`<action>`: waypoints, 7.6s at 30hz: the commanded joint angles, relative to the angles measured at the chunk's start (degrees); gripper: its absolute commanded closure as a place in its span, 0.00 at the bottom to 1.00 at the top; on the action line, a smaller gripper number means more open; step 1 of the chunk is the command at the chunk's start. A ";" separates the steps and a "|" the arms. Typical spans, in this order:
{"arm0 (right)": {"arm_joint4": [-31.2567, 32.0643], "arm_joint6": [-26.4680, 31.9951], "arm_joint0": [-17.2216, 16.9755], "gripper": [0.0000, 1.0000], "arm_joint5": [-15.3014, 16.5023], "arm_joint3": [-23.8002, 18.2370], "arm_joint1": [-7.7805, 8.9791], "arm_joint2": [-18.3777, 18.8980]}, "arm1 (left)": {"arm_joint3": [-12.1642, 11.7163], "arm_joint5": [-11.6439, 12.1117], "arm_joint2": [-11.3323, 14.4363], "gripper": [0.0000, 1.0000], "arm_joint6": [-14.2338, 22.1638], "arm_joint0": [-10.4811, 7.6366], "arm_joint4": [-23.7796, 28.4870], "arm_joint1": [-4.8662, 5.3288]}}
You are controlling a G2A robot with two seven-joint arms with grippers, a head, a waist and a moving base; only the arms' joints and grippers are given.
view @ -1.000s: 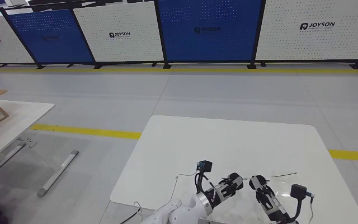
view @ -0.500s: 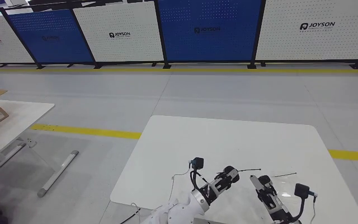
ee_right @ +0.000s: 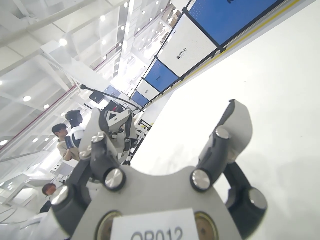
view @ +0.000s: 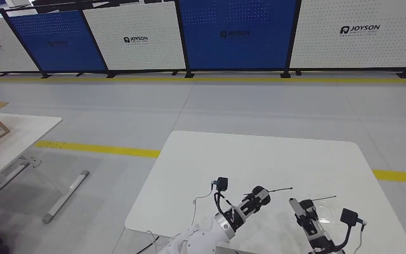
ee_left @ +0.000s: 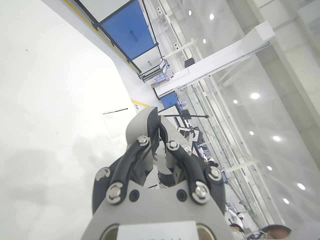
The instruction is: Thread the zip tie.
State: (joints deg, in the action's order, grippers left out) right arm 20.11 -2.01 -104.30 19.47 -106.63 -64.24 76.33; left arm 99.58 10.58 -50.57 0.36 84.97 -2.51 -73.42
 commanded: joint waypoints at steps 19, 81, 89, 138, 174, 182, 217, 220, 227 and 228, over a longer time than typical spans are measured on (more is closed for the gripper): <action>20.76 -6.11 1.63 0.00 -1.61 4.01 0.01 -0.31 | 1.77 1.02 -1.26 1.00 0.99 1.45 1.50 0.32; 29.43 -4.33 3.80 0.80 0.00 5.18 -1.35 -4.07 | 0.22 -6.28 3.84 1.00 -2.49 -0.95 -4.14 -1.13; 29.27 -4.59 3.55 0.77 0.01 4.79 -1.24 -4.02 | -0.04 -7.24 4.17 1.00 -3.32 -1.08 -5.09 -1.33; 28.83 -6.63 3.28 0.86 0.01 4.61 -0.03 -5.05 | 0.19 -8.11 4.41 1.00 0.42 -0.51 -7.36 -1.37; 29.34 -5.50 4.16 1.00 0.01 5.30 0.54 -5.57 | -0.17 -5.86 4.53 1.00 -0.31 -0.45 -7.27 -1.53; 30.09 -5.00 4.21 1.00 0.01 5.34 0.56 -5.75 | 0.13 -4.53 4.38 1.00 -0.26 -0.27 -7.19 -1.48; 31.51 -3.59 4.60 1.00 0.01 5.59 0.92 -6.19 | 5.82 0.64 3.40 1.00 -0.95 3.68 -10.10 -0.44; 31.51 -3.49 4.70 1.00 0.01 5.71 0.93 -6.27 | 6.12 0.91 3.32 1.00 -0.92 3.97 -10.31 -0.34; 31.32 -3.47 4.94 1.00 0.01 5.96 0.93 -6.41 | 6.48 1.07 3.29 1.00 -1.01 4.21 -10.70 -0.21; 31.04 -3.57 4.96 1.00 0.01 6.02 0.92 -6.43 | 6.29 0.36 3.06 1.00 -1.72 4.05 -10.92 -0.24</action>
State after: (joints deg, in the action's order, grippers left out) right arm 51.35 -5.51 -99.36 19.48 -100.65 -63.32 69.91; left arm 106.02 11.52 -47.34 -0.79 89.15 -13.26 -73.64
